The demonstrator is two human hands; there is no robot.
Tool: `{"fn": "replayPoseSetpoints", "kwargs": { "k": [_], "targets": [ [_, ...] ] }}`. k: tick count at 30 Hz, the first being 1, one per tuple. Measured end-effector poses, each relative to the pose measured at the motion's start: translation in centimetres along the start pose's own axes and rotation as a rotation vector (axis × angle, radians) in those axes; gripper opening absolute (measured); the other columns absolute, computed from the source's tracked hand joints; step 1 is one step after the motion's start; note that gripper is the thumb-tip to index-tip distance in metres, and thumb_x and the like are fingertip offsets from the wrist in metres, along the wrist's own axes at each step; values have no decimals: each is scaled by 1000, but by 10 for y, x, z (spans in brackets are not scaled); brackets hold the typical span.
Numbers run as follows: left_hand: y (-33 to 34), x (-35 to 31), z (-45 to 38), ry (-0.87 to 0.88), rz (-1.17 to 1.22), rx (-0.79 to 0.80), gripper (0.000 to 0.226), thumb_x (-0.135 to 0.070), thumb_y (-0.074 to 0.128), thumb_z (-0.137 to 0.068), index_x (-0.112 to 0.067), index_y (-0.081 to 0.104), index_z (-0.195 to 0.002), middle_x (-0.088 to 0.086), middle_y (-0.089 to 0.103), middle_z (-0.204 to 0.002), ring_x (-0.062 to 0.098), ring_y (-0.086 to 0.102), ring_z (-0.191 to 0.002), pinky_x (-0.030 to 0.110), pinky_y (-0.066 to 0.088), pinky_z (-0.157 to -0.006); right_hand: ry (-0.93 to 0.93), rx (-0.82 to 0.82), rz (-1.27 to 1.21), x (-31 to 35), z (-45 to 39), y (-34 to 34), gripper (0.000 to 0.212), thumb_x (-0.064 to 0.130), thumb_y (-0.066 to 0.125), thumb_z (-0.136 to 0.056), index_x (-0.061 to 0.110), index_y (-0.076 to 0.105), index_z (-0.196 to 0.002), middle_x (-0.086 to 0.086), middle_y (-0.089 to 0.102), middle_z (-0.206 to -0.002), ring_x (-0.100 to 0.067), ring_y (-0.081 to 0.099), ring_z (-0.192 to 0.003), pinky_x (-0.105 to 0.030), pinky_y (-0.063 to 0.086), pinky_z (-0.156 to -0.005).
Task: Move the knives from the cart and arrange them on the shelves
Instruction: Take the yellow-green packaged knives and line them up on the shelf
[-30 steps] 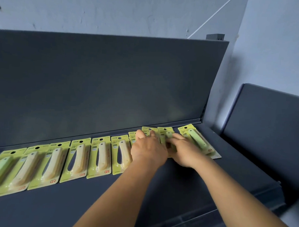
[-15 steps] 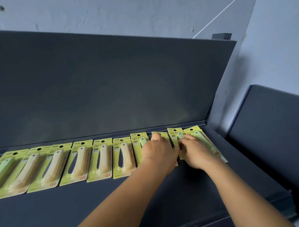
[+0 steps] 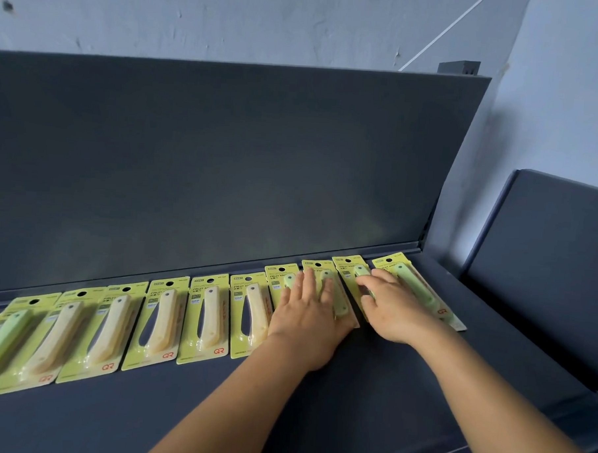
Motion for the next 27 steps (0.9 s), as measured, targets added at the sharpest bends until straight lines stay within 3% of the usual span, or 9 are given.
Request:
{"fn": "replayPoseSetpoints", "kwargs": {
  "k": [3, 5, 17, 27],
  "targets": [
    [4, 20, 6, -53, -44, 47, 73, -58, 18, -97, -16, -4, -153, 18, -12, -158, 32, -13, -146, 45, -4, -117, -22, 61, 17, 9, 3, 9, 49, 46, 26, -99, 47, 18, -147, 16, -4, -159, -24, 0, -147, -44, 16, -118],
    [9, 30, 7, -44, -52, 91, 71, -56, 19, -98, -18, -3, -153, 16, -11, -159, 32, -8, -147, 46, -6, -117, -49, 100, 81, 15, 2, 15, 50, 50, 22, -99, 49, 13, -148, 14, -5, -160, -24, -5, -148, -43, 9, -119],
    [6, 52, 15, 71, -12, 32, 75, -63, 23, -95, -26, -6, -153, 4, -10, -161, 23, -12, -147, 45, -6, -119, -58, 144, 104, 21, 3, 16, 48, 42, 18, -101, 44, 11, -149, 12, 1, -160, -20, -6, -148, -36, 1, -118],
    [2, 56, 4, 99, 2, 7, 68, -61, 26, -95, -29, 7, -153, -1, 6, -159, 23, 7, -147, 45, 2, -118, -62, 134, 114, 24, 7, 15, 49, 41, 15, -102, 41, 10, -151, 13, 3, -160, -19, -7, -147, -35, 0, -118]
  ]
}}
Point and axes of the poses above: each hand's wrist, its own z-axis away from the middle knuckle, its own y-axis out of the palm, x = y × z, the point moved 7 cm from there along -z, towards the middle knuckle
